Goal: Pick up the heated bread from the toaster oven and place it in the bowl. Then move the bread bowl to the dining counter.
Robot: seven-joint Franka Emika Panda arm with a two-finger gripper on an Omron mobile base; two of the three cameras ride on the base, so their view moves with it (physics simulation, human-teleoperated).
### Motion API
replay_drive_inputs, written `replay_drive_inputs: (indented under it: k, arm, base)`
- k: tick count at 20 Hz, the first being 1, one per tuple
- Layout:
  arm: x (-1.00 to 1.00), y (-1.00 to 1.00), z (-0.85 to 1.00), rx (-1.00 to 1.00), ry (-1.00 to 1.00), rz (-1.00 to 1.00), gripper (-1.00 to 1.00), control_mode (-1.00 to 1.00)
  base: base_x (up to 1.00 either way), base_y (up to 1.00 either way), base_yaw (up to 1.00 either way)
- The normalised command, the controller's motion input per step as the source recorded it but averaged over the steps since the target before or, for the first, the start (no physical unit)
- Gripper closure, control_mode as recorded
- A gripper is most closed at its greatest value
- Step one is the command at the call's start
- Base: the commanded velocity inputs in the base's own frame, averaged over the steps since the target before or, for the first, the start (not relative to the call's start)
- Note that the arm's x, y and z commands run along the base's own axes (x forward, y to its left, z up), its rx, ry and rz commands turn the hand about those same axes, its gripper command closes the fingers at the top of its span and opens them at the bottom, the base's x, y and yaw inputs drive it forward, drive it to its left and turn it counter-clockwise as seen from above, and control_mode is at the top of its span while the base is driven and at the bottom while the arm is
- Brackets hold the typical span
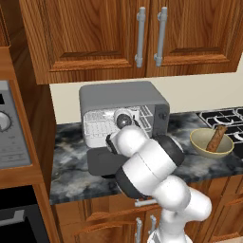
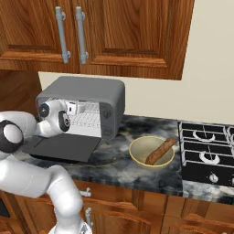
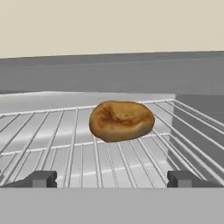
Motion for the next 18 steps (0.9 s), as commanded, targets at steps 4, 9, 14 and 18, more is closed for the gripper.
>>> replay_drive_inputs:
  k: [4,9,14,18]
  arm:
    - [0.17,0.00,-0.11,0.00,0.25,0.00,-1.00,-1.00]
    - [-0.02,0.00,-0.25,0.00,0.27,0.00,-1.00,-1.00]
    - [-0.61,0.00,-0.42,0.00,0.31,-0.01,-1.00,-1.00]
    - [-0.99,0.00,-0.38,0.00,0.34,-0.03,-1.00,-1.00]
  base:
    - [0.00,0.00,0.00]
    - [0.00,0.00,0.00]
    - [0.00,0.00,0.00]
    - [0.00,0.00,0.00]
